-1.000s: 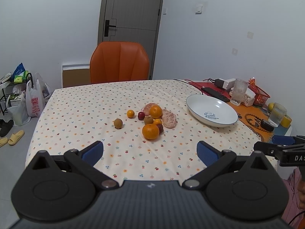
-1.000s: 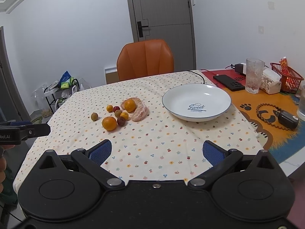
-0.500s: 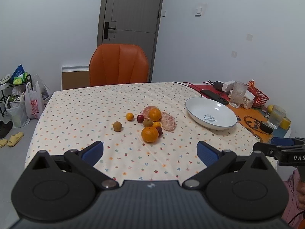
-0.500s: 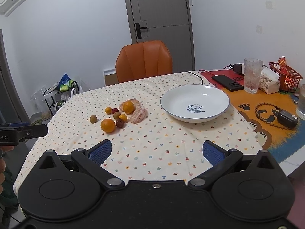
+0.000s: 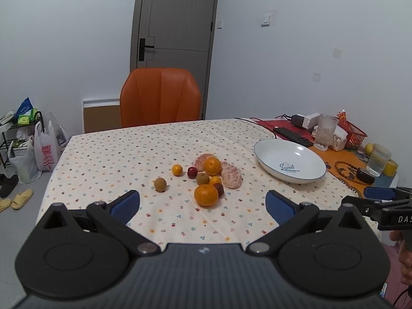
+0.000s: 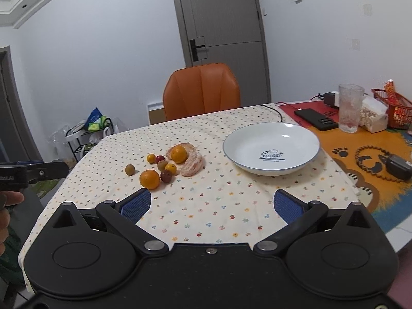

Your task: Organize fruits

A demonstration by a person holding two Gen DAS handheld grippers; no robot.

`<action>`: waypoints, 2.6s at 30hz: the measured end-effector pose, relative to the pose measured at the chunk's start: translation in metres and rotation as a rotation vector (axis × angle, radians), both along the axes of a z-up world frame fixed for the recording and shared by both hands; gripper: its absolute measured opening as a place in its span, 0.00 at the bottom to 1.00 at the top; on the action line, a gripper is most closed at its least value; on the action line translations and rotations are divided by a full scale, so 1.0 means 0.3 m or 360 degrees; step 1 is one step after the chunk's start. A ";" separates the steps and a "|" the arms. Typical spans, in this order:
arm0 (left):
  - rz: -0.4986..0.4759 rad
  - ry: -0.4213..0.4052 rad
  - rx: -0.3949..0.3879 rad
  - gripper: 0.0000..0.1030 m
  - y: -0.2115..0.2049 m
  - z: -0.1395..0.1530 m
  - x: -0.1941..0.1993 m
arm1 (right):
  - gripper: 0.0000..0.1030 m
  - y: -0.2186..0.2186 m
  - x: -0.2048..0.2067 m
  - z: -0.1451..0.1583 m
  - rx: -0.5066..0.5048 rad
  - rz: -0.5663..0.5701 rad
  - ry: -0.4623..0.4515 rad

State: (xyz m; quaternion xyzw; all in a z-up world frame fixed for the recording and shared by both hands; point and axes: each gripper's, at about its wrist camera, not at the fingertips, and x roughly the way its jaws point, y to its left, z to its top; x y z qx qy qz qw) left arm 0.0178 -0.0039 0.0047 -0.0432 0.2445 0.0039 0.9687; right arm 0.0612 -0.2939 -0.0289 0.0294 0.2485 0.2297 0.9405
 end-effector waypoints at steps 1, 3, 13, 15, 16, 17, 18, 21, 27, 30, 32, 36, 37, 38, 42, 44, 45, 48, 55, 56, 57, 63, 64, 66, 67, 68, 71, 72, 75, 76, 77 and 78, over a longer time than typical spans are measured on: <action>-0.0001 0.0003 -0.0001 1.00 0.001 -0.005 0.008 | 1.00 0.001 0.004 -0.003 0.0005 0.0011 -0.0007; 0.0004 0.0009 0.0002 1.00 0.004 -0.017 0.023 | 1.00 0.006 0.015 -0.010 0.0002 0.0002 -0.0019; -0.0020 0.0033 -0.0052 0.99 0.036 -0.073 0.096 | 1.00 0.034 0.093 -0.057 0.0028 0.0026 0.0046; -0.0013 0.0025 -0.0058 0.99 0.043 -0.079 0.109 | 1.00 0.037 0.107 -0.065 0.0051 0.0036 0.0050; -0.0005 0.0024 -0.0057 0.99 0.045 -0.082 0.118 | 1.00 0.039 0.115 -0.070 0.0061 0.0042 0.0055; 0.0009 0.0025 -0.0053 0.99 0.048 -0.087 0.127 | 1.00 0.041 0.124 -0.075 0.0074 0.0051 0.0062; 0.0015 0.0026 -0.0052 0.98 0.050 -0.091 0.137 | 1.00 0.043 0.133 -0.080 0.0084 0.0055 0.0073; 0.0018 0.0035 -0.0052 0.97 0.060 -0.106 0.165 | 1.00 0.058 0.160 -0.098 0.0096 0.0073 0.0096; 0.0035 0.0054 -0.0080 0.88 0.093 -0.132 0.212 | 0.93 0.097 0.211 -0.129 0.0140 0.0143 0.0154; 0.0045 0.0066 -0.0091 0.82 0.111 -0.146 0.234 | 0.84 0.126 0.240 -0.144 0.0146 0.0171 0.0190; 0.0060 0.0074 -0.0104 0.80 0.129 -0.154 0.250 | 0.81 0.147 0.256 -0.151 0.0158 0.0204 0.0204; 0.0092 0.0103 -0.0125 0.74 0.164 -0.176 0.285 | 0.75 0.196 0.287 -0.164 0.0173 0.0258 0.0230; 0.0101 0.0112 -0.0130 0.73 0.172 -0.182 0.292 | 0.74 0.209 0.295 -0.167 0.0176 0.0275 0.0241; 0.0108 0.0120 -0.0135 0.73 0.181 -0.188 0.301 | 0.71 0.224 0.303 -0.171 0.0177 0.0295 0.0250; 0.0129 0.0146 -0.0142 0.69 0.209 -0.208 0.323 | 0.68 0.289 0.332 -0.180 0.0177 0.0359 0.0276; 0.0133 0.0155 -0.0146 0.66 0.220 -0.216 0.328 | 0.66 0.317 0.341 -0.179 0.0179 0.0379 0.0282; 0.0141 0.0158 -0.0149 0.64 0.228 -0.219 0.331 | 0.64 0.332 0.347 -0.180 0.0176 0.0386 0.0286; 0.0170 0.0163 -0.0165 0.60 0.250 -0.227 0.338 | 0.63 0.371 0.360 -0.185 0.0170 0.0413 0.0297; 0.0168 0.0190 -0.0158 0.60 0.267 -0.237 0.365 | 0.51 0.455 0.391 -0.211 0.0141 0.0457 0.0337; 0.0168 0.0193 -0.0158 0.60 0.270 -0.239 0.372 | 0.51 0.465 0.397 -0.216 0.0137 0.0458 0.0342; 0.0171 0.0198 -0.0159 0.59 0.272 -0.242 0.380 | 0.51 0.473 0.404 -0.221 0.0134 0.0455 0.0350; 0.0184 0.0222 -0.0164 0.57 0.284 -0.258 0.427 | 0.46 0.513 0.437 -0.240 0.0121 0.0460 0.0387; 0.0181 0.0226 -0.0162 0.56 0.284 -0.262 0.437 | 0.44 0.520 0.443 -0.244 0.0121 0.0463 0.0397; 0.0175 0.0237 -0.0151 0.56 0.281 -0.267 0.454 | 0.38 0.527 0.453 -0.250 0.0121 0.0462 0.0405; 0.0173 0.0243 -0.0144 0.55 0.279 -0.270 0.462 | 0.37 0.525 0.454 -0.250 0.0130 0.0465 0.0401; 0.0172 0.0248 -0.0139 0.55 0.278 -0.272 0.469 | 0.37 0.524 0.458 -0.251 0.0139 0.0466 0.0401; 0.0172 0.0260 -0.0111 0.53 0.270 -0.281 0.494 | 0.36 0.511 0.465 -0.254 0.0170 0.0463 0.0413; 0.0173 0.0261 -0.0100 0.52 0.267 -0.284 0.504 | 0.36 0.505 0.467 -0.254 0.0177 0.0458 0.0417; 0.0173 0.0278 -0.0094 0.48 0.262 -0.295 0.532 | 0.36 0.494 0.466 -0.252 0.0190 0.0457 0.0415; 0.0174 0.0285 -0.0088 0.47 0.260 -0.299 0.542 | 0.36 0.492 0.466 -0.251 0.0191 0.0460 0.0412; 0.0171 0.0292 -0.0079 0.45 0.257 -0.303 0.551 | 0.36 0.487 0.465 -0.248 0.0193 0.0460 0.0410; 0.0169 0.0298 -0.0073 0.44 0.255 -0.305 0.561 | 0.36 0.484 0.465 -0.246 0.0196 0.0458 0.0407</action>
